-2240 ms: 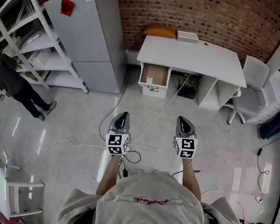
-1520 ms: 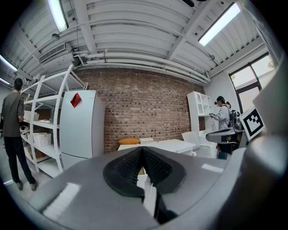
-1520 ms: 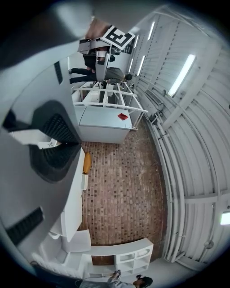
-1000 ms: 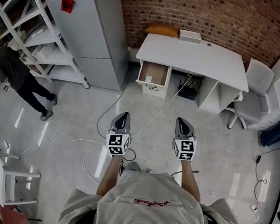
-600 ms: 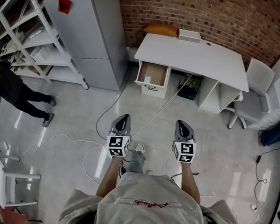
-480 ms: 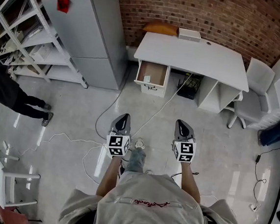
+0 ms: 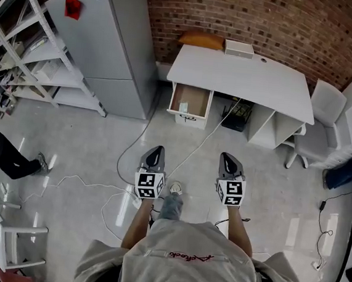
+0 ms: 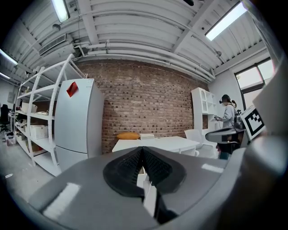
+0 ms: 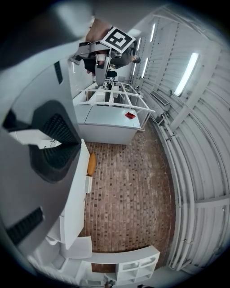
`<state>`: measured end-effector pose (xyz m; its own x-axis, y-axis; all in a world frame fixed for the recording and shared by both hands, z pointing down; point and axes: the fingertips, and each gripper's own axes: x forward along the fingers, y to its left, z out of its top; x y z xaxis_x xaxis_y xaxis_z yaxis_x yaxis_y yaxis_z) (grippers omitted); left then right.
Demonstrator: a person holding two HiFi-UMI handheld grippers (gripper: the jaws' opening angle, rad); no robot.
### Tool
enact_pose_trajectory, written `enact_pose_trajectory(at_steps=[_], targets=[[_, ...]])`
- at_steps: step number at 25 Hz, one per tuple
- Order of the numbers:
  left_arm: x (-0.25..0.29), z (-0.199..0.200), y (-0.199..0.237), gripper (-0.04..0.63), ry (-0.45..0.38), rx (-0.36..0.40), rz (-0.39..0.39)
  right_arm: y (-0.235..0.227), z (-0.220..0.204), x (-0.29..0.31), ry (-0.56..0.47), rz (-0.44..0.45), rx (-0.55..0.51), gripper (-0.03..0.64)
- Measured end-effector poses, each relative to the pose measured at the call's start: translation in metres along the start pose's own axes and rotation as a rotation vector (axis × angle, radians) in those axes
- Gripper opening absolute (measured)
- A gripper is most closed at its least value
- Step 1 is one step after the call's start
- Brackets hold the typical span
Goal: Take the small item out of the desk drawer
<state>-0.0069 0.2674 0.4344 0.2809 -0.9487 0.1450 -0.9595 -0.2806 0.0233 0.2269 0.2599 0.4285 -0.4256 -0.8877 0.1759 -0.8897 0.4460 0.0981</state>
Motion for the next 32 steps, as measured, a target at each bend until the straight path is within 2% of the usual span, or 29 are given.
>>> enact_pose_trajectory(at_steps=[16, 32], targets=[[0.126, 0.041, 0.092, 0.009, -0.024, 0.002, -0.020, -0.018, 0.052, 0.154, -0.028, -0.012, -0.017, 0.011], [0.235, 0.069, 0.166, 0.009, -0.062, 0.014, -0.042, -0.037, 0.080, 0.278, -0.054, -0.042, -0.027, 0.011]])
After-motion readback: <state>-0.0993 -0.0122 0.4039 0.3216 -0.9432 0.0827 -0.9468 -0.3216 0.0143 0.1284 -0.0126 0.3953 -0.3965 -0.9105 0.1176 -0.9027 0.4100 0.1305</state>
